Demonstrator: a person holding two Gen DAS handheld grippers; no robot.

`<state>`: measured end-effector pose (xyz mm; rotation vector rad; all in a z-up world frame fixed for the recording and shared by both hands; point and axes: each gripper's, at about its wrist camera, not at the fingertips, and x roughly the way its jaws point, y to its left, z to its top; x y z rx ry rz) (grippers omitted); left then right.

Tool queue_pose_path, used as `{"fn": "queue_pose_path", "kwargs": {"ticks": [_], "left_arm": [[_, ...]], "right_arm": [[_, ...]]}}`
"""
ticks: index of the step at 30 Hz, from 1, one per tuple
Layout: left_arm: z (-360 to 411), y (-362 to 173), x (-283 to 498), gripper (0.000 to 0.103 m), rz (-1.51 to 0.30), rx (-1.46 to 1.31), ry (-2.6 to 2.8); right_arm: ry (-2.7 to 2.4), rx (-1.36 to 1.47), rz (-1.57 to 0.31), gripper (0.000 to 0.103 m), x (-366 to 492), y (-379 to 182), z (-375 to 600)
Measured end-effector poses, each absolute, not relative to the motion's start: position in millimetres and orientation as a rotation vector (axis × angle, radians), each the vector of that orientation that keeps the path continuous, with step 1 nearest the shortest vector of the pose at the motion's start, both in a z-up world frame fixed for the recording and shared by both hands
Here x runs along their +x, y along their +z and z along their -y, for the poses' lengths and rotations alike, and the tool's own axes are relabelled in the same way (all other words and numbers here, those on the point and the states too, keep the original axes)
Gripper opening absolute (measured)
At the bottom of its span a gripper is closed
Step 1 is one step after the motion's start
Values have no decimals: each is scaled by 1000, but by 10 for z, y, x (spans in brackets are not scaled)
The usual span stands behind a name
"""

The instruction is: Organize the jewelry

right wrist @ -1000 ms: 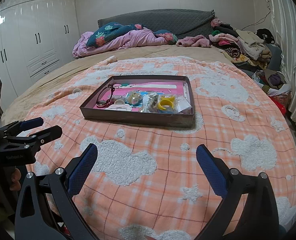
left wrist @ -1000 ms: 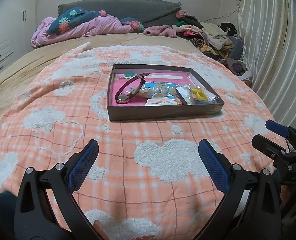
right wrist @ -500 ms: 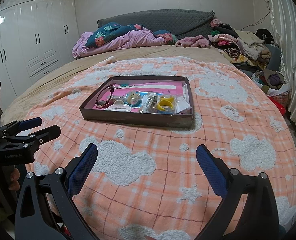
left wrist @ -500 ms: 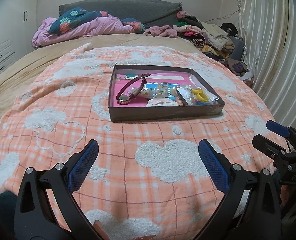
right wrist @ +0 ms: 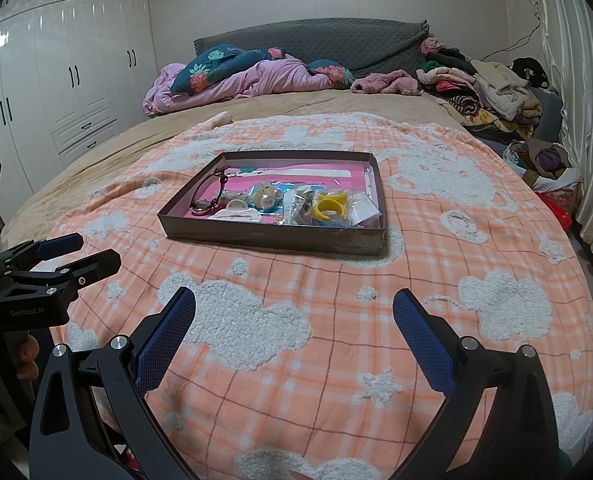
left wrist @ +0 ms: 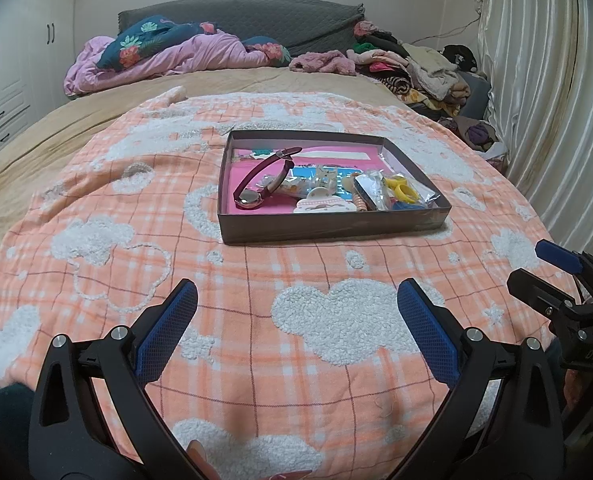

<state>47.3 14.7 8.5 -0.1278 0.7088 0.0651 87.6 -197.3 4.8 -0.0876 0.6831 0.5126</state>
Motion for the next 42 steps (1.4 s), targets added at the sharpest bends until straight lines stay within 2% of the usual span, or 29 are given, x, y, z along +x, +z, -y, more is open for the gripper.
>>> {"fn": "queue_pose_path", "kwargs": {"ticks": [33,38,42], "left_arm": [[-254,32,534,94,-722,-168,28],[-445,-53,673,94,-755,-178,119],[-974,-220,1007,94,-844,-253,270]], "right_arm": [[418,-72,-701,99,1123,-37,2227],[326,-51,-713,99,1397,-105,2427],[162,-49,-714,99,1902,-218,2782]]}}
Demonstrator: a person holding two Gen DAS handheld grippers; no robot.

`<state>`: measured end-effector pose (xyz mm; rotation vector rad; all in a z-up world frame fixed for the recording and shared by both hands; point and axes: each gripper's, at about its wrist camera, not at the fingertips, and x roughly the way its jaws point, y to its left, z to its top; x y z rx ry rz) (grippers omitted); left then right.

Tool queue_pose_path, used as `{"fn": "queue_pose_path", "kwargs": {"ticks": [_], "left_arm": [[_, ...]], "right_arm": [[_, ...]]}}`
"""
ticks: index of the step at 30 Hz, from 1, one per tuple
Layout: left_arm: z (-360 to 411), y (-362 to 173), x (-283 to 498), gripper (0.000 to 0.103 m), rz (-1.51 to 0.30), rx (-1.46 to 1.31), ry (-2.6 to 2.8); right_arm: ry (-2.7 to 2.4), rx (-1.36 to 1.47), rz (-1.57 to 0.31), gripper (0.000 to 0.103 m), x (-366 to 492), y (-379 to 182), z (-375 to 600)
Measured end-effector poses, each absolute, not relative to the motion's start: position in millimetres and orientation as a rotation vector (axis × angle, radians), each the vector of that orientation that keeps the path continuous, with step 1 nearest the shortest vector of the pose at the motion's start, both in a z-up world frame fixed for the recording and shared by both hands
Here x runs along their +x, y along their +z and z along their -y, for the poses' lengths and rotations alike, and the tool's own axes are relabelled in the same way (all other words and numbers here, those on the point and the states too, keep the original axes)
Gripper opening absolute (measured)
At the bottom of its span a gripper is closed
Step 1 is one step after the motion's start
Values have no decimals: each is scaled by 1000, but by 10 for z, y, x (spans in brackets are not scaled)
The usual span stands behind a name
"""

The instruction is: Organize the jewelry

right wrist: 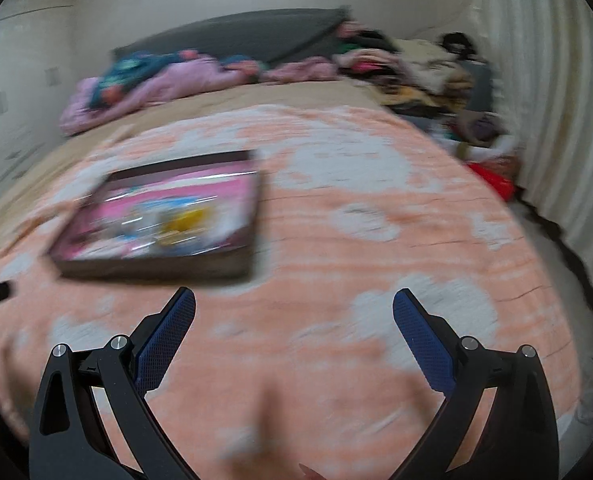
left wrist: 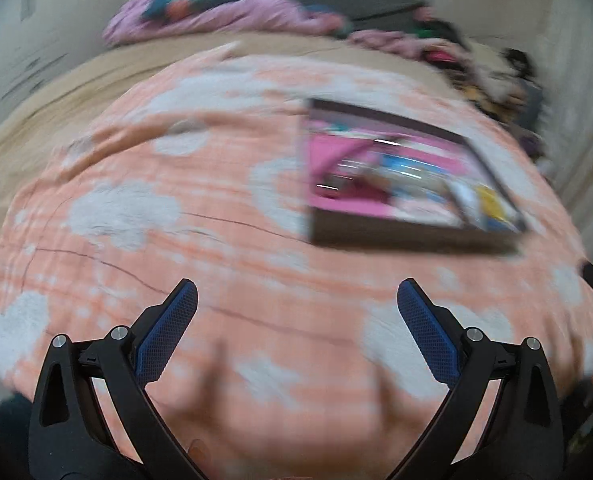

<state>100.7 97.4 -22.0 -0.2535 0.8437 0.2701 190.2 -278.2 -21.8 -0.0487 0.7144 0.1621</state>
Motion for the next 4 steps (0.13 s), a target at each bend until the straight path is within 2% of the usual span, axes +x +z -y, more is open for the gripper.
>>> {"fn": "queue_pose_path", "kwargs": {"ticks": [4], "left_arm": [[-1696,-343,1445,94,-856,-280,507]], "right_arm": [[-51,-14,-782,99,2589,-469,3273]]}}
